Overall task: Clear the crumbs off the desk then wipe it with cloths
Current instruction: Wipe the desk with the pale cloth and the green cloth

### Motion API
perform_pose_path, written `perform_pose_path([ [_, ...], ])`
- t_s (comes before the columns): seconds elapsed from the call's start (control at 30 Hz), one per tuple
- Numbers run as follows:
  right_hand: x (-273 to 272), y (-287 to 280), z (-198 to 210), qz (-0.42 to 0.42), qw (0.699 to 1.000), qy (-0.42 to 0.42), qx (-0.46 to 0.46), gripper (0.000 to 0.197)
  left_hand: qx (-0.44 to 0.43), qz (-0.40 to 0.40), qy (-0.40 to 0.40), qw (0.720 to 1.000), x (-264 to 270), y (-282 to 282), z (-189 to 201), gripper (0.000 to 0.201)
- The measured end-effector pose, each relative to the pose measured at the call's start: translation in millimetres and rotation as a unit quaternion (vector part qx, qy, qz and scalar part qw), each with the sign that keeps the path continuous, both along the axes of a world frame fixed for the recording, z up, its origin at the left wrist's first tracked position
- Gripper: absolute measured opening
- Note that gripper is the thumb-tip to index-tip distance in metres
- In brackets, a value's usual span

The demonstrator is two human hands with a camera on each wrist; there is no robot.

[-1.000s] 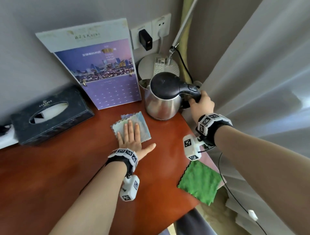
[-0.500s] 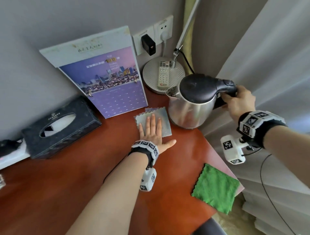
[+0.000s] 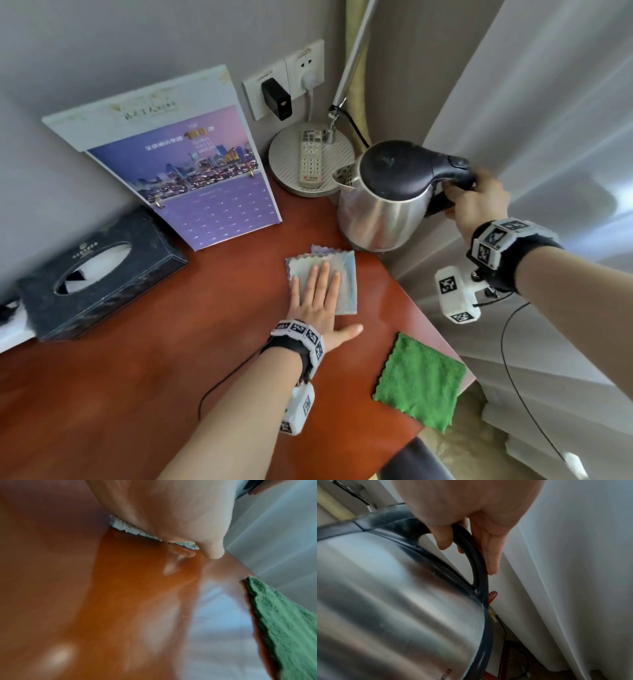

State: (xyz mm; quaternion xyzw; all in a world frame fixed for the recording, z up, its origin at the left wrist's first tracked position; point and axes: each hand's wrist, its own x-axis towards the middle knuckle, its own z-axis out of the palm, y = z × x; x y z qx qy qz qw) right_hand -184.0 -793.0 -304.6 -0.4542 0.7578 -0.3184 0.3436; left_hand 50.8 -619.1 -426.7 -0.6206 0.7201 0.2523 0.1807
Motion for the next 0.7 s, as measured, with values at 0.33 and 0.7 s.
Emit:
perform_pose_path([
  [0.33, 8.5, 1.8, 17.2, -0.002, 0.999, 0.007, -0.036, 0.011, -0.023, 0.082, -0.012, 0.996, -17.0, -96.1, -1.7, 0.109],
  [0.7, 4.2, 10.5, 7.5, 0.039, 0.998, 0.045, -0.005, 0.009, 0.002, 0.052, -0.006, 0.999, -0.4, -8.9, 2.6, 0.106],
])
